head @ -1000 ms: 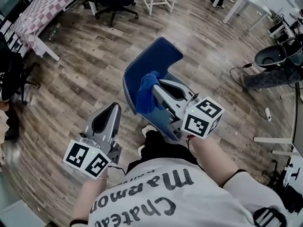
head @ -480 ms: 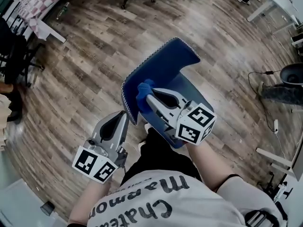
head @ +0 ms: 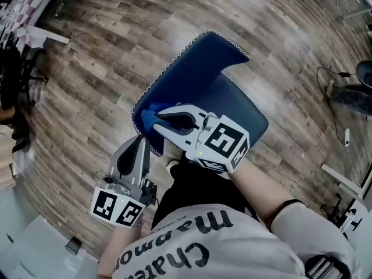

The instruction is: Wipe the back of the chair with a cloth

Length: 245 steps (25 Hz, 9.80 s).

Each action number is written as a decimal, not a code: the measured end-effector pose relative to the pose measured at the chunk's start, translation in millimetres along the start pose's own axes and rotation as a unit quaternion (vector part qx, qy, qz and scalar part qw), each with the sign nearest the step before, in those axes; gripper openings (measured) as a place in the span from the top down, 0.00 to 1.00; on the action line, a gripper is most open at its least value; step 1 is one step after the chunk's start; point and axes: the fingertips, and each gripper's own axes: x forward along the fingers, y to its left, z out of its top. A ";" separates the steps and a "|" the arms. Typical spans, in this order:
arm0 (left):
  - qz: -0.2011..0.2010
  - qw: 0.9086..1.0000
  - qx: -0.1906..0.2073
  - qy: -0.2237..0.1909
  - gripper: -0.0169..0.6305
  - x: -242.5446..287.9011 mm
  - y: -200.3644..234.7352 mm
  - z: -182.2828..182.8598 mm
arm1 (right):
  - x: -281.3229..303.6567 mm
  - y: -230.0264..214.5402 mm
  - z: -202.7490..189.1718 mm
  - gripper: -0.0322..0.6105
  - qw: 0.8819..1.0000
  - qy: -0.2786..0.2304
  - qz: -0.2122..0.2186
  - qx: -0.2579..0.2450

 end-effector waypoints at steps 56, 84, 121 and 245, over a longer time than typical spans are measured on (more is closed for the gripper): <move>-0.017 0.999 0.024 0.040 0.97 26.3 -5.2 -19.9 | -169.6 -206.9 39.1 0.87 0.923 -0.120 -0.366 0.014; -0.003 1.000 -0.016 -0.001 0.97 -62.1 30.4 -18.6 | 15.3 -17.3 -59.4 0.87 0.983 0.027 -0.183 0.013; 0.031 0.999 -0.039 0.018 0.97 -22.8 34.1 -29.6 | -77.1 -193.1 -24.6 0.87 0.941 0.080 -0.320 -0.080; -0.017 0.991 -0.052 0.125 0.97 12.4 -8.5 -100.5 | -95.9 -223.7 -98.0 0.87 0.934 0.078 -0.346 0.039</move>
